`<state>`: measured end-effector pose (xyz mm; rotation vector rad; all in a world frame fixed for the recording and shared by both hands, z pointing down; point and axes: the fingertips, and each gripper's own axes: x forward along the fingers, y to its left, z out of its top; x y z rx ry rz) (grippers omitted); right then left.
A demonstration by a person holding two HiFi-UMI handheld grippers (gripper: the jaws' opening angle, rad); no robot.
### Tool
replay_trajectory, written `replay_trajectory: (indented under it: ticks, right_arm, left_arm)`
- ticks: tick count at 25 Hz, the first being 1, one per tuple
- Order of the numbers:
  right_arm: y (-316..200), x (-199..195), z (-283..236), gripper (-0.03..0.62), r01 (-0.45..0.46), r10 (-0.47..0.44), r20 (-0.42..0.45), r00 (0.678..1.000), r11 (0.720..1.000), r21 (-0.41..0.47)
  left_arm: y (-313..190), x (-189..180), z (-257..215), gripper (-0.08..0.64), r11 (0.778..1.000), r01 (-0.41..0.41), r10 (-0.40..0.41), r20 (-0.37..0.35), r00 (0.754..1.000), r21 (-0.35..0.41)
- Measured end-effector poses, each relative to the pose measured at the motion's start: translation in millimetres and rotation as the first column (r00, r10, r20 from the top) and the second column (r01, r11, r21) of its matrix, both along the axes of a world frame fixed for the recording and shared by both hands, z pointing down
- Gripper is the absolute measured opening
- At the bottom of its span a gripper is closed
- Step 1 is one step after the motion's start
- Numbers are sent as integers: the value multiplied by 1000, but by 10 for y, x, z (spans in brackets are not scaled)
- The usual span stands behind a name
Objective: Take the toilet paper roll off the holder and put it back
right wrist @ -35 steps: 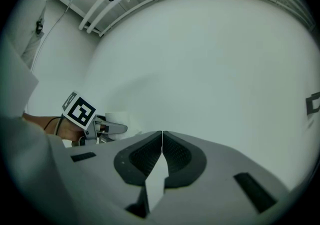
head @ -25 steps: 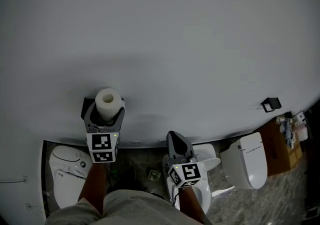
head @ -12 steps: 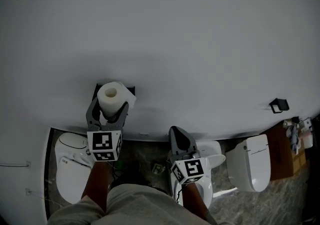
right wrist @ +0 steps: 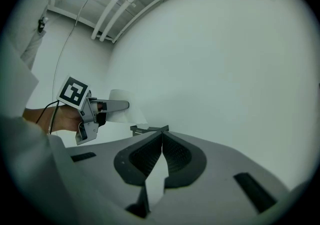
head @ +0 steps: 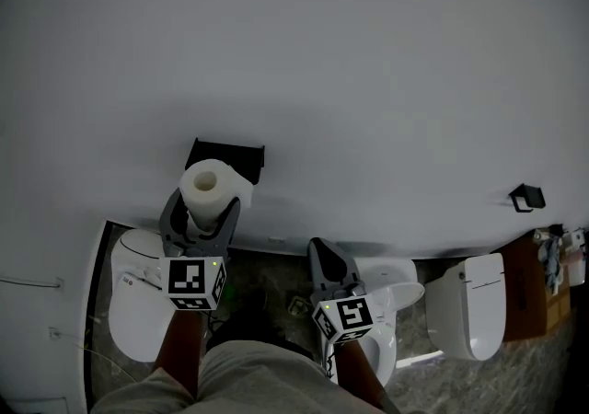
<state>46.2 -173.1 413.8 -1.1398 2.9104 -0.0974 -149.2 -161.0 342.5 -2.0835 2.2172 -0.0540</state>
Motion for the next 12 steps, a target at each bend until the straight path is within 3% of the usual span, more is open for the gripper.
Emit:
replay_trajectory:
  ticks: [12]
  right_arm:
    - [174, -92, 24, 5, 61, -61, 1, 998, 998, 0]
  left_arm:
    - [357, -72, -25, 396, 998, 55, -55, -9, 998, 16]
